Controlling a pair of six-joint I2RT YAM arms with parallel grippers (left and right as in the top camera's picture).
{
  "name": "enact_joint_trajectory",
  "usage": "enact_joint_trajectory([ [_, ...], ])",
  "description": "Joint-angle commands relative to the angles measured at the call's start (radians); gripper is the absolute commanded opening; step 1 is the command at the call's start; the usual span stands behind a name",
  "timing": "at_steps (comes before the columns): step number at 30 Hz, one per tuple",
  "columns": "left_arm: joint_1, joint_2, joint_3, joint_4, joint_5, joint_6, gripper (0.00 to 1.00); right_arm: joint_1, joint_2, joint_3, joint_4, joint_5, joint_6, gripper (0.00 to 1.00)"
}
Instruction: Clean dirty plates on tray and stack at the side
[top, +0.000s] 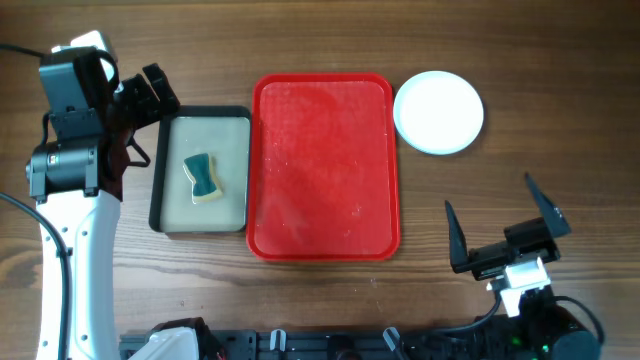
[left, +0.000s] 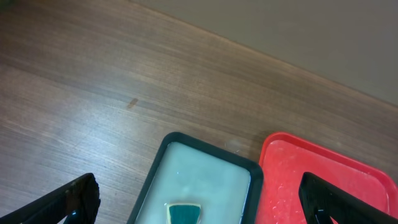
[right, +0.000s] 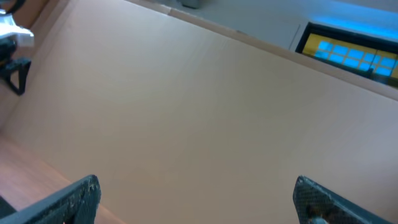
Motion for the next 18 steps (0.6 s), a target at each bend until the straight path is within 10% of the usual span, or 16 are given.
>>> enact_joint_trajectory([
  [1, 0.003, 0.002, 0.008, 0.002, -0.01, -0.005, 1.0, 0.005, -0.019, -0.121, 0.047, -0.011, 0.008, 1.0],
  [8, 0.003, 0.002, 0.008, 0.002, -0.01, -0.005, 1.0, 0.007, -0.019, -0.154, -0.327, 0.114, 0.133, 1.0],
  [18, 0.003, 0.002, 0.008, 0.002, -0.01, -0.005, 1.0, 0.009, -0.018, -0.154, -0.423, 0.305, 0.289, 1.0],
])
